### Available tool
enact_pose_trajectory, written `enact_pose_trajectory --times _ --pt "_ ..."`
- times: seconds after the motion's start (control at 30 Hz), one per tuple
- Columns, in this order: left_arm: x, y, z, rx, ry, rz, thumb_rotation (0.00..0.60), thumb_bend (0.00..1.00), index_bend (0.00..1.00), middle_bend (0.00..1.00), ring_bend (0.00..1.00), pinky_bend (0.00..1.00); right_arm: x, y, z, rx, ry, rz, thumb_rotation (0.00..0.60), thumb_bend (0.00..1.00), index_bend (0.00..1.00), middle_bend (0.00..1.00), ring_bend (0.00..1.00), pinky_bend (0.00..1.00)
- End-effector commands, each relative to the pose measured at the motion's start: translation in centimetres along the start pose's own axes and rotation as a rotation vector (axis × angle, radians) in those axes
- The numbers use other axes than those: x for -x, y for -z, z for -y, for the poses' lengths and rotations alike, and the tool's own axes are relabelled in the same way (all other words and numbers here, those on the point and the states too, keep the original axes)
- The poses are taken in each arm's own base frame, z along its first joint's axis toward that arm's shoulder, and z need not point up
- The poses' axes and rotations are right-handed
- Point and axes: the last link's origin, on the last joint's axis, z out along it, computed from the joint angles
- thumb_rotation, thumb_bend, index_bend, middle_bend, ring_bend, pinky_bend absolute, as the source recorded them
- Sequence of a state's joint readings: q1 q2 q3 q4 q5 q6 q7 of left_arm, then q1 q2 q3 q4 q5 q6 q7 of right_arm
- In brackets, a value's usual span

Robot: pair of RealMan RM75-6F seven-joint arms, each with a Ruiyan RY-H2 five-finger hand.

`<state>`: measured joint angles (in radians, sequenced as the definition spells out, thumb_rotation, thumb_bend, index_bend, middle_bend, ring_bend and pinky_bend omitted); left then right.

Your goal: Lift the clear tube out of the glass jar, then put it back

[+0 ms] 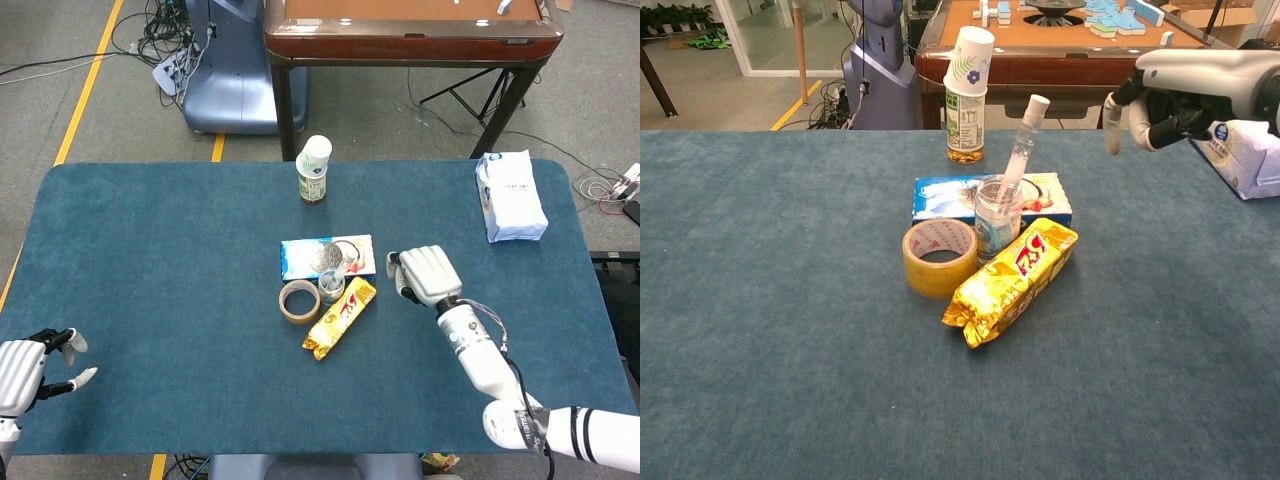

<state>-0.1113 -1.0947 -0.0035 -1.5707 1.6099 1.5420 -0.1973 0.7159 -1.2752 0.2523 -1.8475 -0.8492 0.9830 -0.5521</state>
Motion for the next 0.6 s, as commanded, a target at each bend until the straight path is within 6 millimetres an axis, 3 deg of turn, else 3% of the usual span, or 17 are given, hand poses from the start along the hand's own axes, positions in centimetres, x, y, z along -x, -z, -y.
enact_pose_trajectory --times 0.03,0.6 --pt "-0.1 0.0 0.0 0.0 0.002 -0.002 0.6 0.14 0.54 0.7 0.52 0.7 0.2 -0.3 0.3 -0.009 -0.025 0.022 0.6 1.0 0.53 1.0 0.97 0.84" --pt "-0.4 0.1 0.2 -0.01 0.009 -0.009 0.6 0.14 0.54 0.7 0.52 0.7 0.2 -2.0 2.4 -0.057 -0.115 0.041 0.6 1.0 0.53 1.0 0.97 0.84"
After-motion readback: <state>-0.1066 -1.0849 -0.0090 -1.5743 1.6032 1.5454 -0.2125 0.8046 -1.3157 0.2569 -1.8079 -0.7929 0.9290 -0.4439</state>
